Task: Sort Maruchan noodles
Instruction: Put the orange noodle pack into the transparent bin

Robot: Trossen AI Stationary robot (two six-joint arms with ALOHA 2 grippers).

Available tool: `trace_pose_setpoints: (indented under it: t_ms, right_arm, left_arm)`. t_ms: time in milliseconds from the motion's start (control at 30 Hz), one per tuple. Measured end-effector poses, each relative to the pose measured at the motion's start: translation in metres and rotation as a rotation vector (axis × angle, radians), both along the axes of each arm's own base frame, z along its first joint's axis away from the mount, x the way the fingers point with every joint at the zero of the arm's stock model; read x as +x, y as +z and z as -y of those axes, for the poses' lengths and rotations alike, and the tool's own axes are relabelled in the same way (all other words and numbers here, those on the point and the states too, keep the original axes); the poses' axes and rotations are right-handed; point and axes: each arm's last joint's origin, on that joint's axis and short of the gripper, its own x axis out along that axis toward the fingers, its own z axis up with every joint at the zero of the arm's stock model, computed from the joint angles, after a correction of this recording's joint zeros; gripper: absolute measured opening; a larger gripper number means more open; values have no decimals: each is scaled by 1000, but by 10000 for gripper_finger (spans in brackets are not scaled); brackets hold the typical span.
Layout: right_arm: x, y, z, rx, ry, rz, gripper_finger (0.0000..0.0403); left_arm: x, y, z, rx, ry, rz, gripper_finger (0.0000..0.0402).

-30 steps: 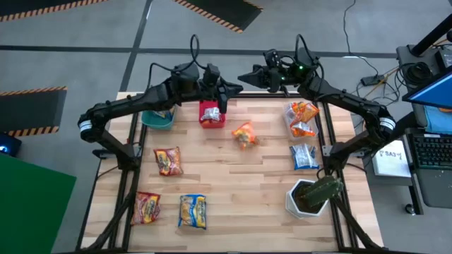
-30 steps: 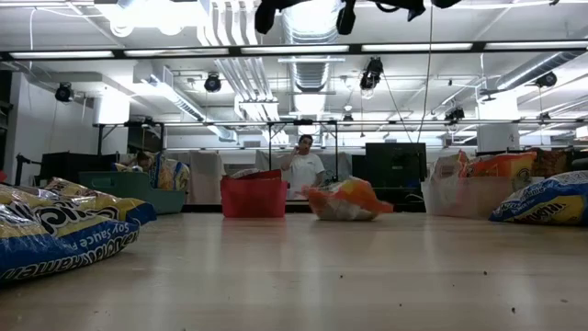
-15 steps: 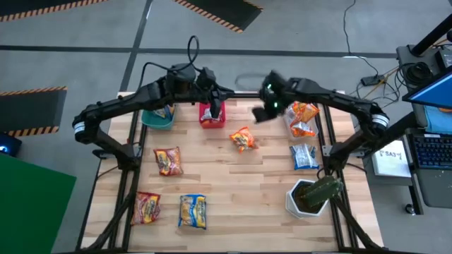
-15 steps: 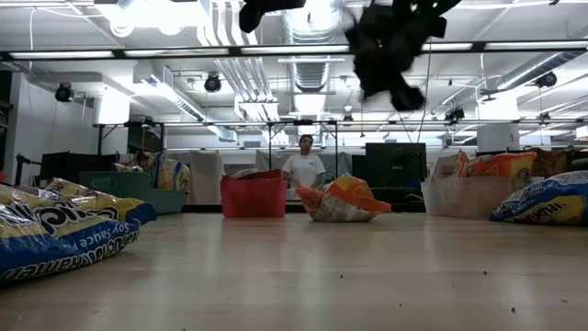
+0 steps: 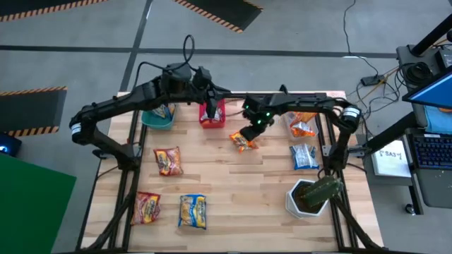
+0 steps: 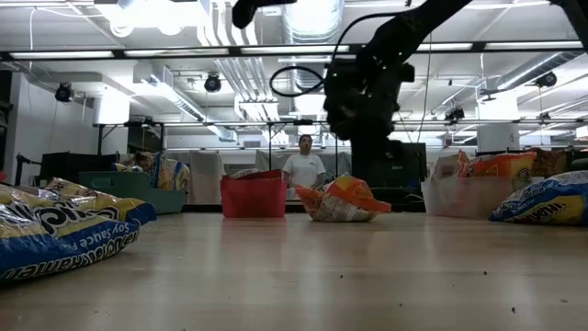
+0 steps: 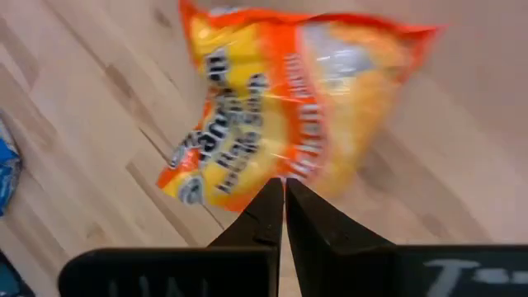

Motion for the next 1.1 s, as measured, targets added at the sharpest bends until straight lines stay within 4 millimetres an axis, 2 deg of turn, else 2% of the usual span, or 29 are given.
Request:
trace_pose_setpoints:
  t_ms: [333, 467, 567, 700, 833, 933, 1100]
  right_arm:
    - [34, -45, -27, 19, 92, -14, 9]
    - [42, -49, -29, 13, 90, 10, 9]
    - [42, -36, -29, 4, 78, 37, 9]
    - [36, -3, -29, -26, 76, 122, 9]
    - [22, 28, -30, -43, 58, 169, 9]
    - [8, 46, -30, -44, 40, 174, 9]
    - [-13, 63, -27, -80, 10, 168, 9]
  left_arm:
    - [-34, 25, 10, 52, 52, 43, 15]
    - [-40, 23, 11, 63, 68, -1, 15]
    - [-42, 18, 11, 45, 66, -61, 15]
    - [-39, 3, 11, 10, 63, -169, 15]
    - [-35, -14, 10, -26, 58, -277, 15]
    - [-31, -31, 9, -51, 54, -362, 15]
    - [-22, -76, 6, -98, 57, -465, 15]
